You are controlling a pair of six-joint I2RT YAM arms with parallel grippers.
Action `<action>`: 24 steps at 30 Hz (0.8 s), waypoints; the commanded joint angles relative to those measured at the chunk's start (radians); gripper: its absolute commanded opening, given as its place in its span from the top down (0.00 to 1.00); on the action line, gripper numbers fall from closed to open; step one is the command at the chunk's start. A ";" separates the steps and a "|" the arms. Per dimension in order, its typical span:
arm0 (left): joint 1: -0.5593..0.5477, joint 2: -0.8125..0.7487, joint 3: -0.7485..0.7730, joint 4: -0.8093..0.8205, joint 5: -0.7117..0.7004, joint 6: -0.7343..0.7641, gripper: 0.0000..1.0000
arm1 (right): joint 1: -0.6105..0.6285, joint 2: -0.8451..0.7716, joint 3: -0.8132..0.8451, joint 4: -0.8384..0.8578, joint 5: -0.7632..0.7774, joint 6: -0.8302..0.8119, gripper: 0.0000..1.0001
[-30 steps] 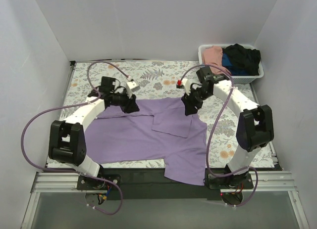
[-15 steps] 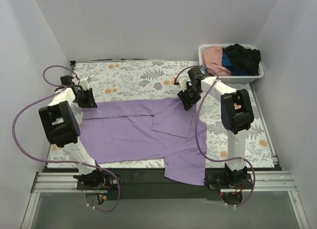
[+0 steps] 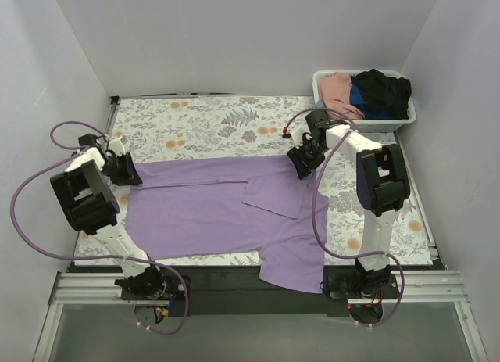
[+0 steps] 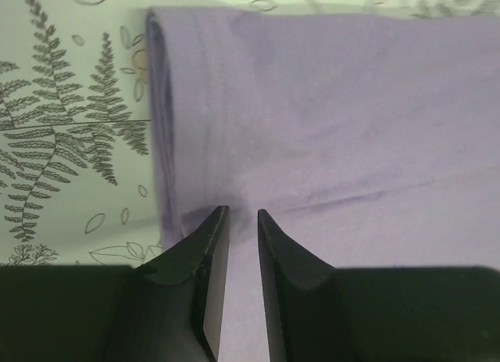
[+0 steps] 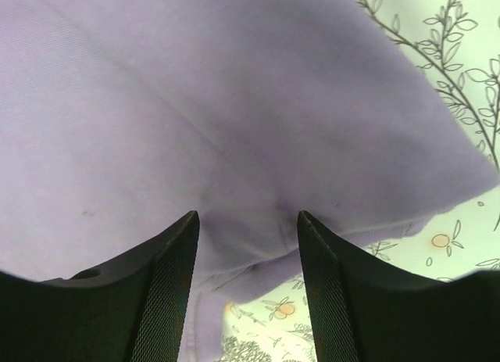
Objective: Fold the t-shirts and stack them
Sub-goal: Fold the tshirt
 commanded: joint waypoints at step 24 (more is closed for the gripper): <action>-0.076 0.048 0.041 0.124 -0.171 -0.029 0.85 | -0.003 0.104 0.153 -0.073 0.063 -0.031 0.49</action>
